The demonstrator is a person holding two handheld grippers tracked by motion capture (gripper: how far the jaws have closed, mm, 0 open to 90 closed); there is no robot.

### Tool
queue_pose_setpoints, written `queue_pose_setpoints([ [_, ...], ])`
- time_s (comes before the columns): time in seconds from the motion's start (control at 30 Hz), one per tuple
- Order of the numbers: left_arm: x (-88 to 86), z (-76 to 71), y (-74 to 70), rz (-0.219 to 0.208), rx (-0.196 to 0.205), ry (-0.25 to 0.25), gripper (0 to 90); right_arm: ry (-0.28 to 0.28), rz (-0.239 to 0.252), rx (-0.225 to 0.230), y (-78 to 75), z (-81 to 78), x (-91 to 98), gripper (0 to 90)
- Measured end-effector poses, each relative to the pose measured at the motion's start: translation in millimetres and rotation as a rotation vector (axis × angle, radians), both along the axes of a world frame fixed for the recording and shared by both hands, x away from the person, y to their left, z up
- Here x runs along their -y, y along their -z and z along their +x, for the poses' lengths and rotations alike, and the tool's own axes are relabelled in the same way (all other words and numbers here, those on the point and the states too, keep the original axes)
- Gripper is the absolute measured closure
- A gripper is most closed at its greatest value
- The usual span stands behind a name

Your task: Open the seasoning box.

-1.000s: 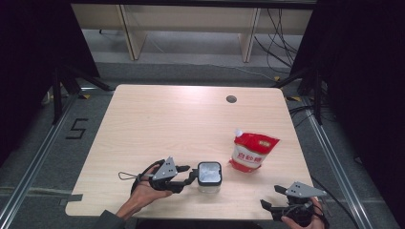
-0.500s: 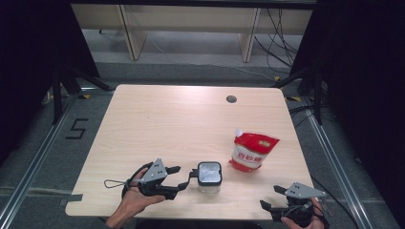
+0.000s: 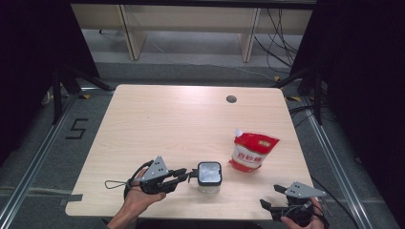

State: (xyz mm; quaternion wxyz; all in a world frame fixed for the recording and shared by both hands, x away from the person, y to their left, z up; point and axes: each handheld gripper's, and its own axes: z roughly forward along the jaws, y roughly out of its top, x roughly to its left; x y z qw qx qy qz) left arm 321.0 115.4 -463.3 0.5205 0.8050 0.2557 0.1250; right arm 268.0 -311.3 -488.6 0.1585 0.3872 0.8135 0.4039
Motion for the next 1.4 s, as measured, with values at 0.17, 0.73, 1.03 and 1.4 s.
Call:
queue_pose_setpoints([
  [0.17, 7.5, 0.1, -0.8, -0.018, -0.002, -0.011, 88.0, 0.005, 0.013, -0.001, -2.0, 0.0, -2.7, 23.6],
  [0.73, 20.5, 8.4, -2.4, -0.017, 0.014, -0.028, 89.0, -0.016, 0.039, 0.051, -9.6, -0.3, -11.2, 32.4],
  [1.03, 22.2, 7.0, -1.2, -0.026, 0.018, -0.050, 89.0, -0.064, 0.054, 0.111, -14.6, 4.6, -24.4, 45.5],
  [1.4, 20.3, 6.6, 0.4, -0.024, 0.028, -0.048, 89.1, -0.147, 0.043, 0.193, -23.0, 16.0, -59.5, 60.3],
])
